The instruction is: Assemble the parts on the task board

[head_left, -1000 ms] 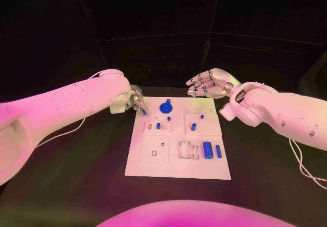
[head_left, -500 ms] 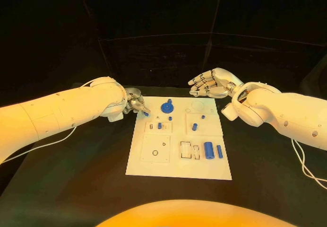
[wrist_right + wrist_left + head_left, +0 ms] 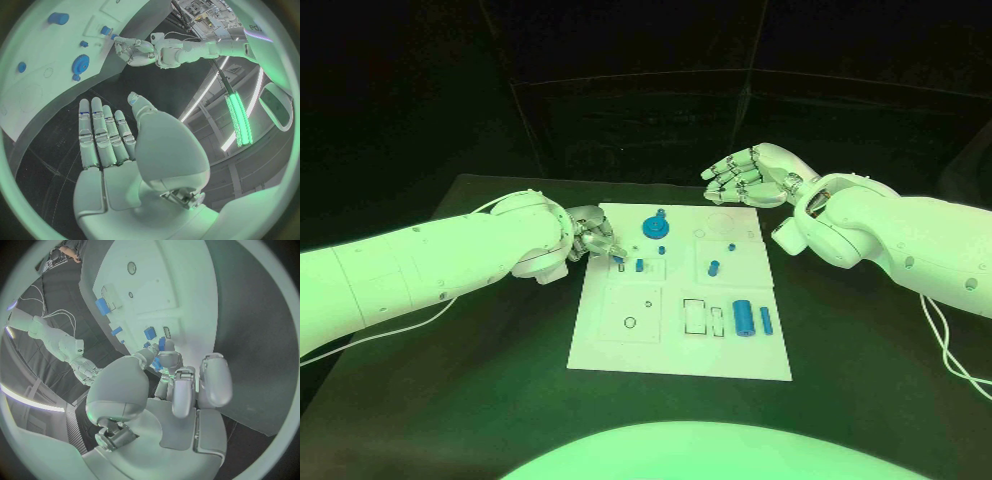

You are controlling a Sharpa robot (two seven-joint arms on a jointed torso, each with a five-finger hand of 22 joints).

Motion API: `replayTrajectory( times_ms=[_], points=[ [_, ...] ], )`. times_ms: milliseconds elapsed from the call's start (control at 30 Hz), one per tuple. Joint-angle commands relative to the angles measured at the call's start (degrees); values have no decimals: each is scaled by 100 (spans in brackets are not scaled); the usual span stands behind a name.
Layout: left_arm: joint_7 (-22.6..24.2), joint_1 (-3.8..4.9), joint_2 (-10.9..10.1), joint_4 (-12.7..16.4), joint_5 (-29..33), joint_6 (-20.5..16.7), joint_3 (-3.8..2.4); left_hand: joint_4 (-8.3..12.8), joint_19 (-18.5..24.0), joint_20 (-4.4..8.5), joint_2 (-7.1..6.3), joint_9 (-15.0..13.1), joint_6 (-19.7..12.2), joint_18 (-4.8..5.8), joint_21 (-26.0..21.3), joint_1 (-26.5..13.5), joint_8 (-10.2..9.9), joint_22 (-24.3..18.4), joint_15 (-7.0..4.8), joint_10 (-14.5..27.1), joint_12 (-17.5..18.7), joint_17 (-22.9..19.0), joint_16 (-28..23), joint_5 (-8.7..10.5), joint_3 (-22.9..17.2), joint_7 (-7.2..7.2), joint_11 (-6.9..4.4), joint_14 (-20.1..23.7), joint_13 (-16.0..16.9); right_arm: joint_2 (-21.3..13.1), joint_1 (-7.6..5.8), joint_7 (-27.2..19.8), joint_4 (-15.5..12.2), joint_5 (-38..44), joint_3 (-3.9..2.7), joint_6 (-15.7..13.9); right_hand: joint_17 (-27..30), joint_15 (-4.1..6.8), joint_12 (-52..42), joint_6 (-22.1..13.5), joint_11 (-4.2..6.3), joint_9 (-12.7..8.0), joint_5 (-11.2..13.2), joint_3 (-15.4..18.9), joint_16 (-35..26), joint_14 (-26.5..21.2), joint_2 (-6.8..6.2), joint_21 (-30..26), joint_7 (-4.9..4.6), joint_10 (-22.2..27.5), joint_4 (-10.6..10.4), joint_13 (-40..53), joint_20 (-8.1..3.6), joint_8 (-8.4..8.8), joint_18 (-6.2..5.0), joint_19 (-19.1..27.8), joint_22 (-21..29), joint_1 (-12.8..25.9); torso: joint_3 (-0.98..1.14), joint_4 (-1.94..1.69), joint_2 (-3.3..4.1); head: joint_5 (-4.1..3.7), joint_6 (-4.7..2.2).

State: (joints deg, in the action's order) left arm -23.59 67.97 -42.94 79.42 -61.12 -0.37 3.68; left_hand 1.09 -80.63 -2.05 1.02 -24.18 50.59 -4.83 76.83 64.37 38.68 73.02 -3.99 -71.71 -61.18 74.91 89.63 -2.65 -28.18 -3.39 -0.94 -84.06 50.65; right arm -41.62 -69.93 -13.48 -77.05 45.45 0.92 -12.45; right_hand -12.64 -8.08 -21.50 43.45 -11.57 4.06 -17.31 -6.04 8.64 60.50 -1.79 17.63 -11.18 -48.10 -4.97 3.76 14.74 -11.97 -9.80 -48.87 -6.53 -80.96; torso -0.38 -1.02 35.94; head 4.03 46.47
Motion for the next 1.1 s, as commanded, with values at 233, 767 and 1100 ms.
replayTrajectory(
  times_ms=[233, 767, 1100],
  points=[
    [-67, -47, 80, 21, -219, 20, -4, 496, -40, 0, 41, -6, 19, 68, 12, 22, 24, -8, -38, -36, -25, 1509, 37, -21, -540, 24, -11, -594, -6, 12, -11, -39, 1, -12, -3, 41, 9, -24, -39, -47, 20, -5, -26, 10, -27, 3, 52, -18, -370, 39, 31, -8, -15, -28, -58, -40, 6, 7, 2, 7, 10, -10, 18],
    [-228, -65, 91, -16, -228, 158, -4, 499, -39, 1, 33, -8, 20, 68, 9, 17, 28, -10, -39, -45, -34, 1509, 37, -22, -556, 25, -12, -594, 6, 17, -11, -39, 7, -13, -2, 46, 9, -24, -39, -47, 20, -5, -26, 10, -27, 3, 52, -18, -370, 39, 31, -8, -15, -28, -58, -40, 6, 7, 0, 2, 4, -19, 46],
    [-265, -65, 78, 3, -229, 236, -4, 500, -38, 2, 26, -10, 22, 67, 6, 9, 35, -12, -40, -50, -36, 1509, 37, -22, -586, 27, -13, -594, 7, 22, -11, -40, 13, -13, -2, 49, 9, -24, -39, -47, 20, -5, -26, 10, -27, 3, 52, -18, -370, 39, 31, -8, -15, -28, -58, -40, 6, 7, 1, 5, 5, -17, 55]
  ],
)
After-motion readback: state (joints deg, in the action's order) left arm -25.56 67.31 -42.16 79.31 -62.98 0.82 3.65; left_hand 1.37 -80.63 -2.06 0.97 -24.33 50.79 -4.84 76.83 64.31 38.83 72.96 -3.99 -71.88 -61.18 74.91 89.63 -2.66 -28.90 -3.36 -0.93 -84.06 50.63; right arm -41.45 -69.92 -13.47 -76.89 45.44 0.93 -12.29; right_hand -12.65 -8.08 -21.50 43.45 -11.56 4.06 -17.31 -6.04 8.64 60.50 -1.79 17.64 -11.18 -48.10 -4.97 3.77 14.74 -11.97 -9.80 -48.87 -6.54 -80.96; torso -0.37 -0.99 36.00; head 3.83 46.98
